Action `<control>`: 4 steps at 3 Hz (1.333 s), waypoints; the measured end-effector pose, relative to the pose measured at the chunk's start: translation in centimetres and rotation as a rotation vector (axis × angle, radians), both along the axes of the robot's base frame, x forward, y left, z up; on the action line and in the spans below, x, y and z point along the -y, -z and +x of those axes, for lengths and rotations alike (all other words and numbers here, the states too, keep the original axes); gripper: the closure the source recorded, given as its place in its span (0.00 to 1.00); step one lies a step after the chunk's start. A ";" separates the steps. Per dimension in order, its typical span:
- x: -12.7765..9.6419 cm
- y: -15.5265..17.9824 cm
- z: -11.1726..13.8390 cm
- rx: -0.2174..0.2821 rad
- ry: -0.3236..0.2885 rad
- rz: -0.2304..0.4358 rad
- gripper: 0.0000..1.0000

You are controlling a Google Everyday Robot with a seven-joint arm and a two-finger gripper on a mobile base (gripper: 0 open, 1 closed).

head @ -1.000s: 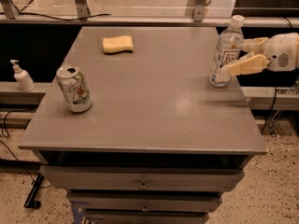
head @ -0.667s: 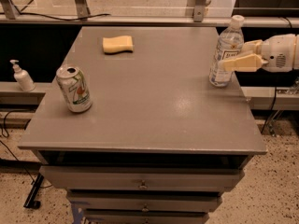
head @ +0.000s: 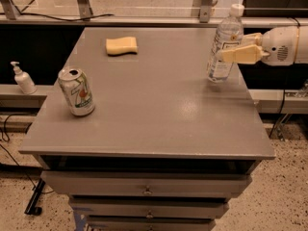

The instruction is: Move blue plastic bottle near 7up can

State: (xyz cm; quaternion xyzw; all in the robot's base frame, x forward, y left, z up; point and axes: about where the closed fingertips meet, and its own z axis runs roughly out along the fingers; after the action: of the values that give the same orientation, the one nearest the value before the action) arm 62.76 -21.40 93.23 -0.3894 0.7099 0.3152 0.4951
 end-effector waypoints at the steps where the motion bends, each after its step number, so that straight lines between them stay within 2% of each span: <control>1: -1.9 -1.8 -1.2 -0.002 -0.062 0.014 1.00; 2: -5.0 -2.1 -4.9 -0.017 -0.188 -0.017 1.00; 3: -9.3 -1.6 -9.5 -0.013 -0.335 -0.061 1.00; 4: -10.2 -1.0 -10.1 -0.025 -0.359 -0.063 1.00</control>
Offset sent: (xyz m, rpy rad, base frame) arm -0.1068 0.0866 0.0167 -0.0678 0.0593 0.3714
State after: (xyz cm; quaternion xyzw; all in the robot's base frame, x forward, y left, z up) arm 52.71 -11.22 94.21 -0.5211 0.6447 0.3809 0.4095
